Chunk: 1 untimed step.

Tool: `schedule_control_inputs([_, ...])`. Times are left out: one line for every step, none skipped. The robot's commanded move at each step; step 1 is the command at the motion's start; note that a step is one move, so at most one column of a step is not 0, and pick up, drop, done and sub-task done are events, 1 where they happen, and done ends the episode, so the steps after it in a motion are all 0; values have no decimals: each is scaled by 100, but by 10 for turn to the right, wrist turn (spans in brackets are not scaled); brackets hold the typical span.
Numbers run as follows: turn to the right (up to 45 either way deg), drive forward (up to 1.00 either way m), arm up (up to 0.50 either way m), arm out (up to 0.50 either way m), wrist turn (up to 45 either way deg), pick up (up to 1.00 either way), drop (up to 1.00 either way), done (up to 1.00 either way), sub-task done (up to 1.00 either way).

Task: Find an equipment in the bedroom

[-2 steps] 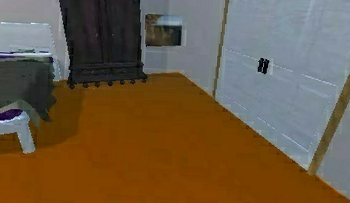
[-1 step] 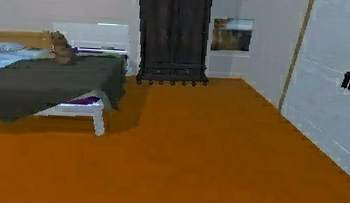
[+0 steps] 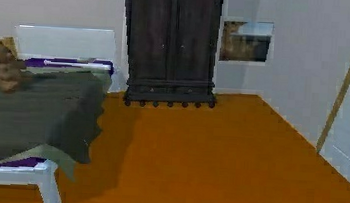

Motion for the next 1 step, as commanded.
schedule_control_inputs([-30,0,0,0,0,0,0,0,0])
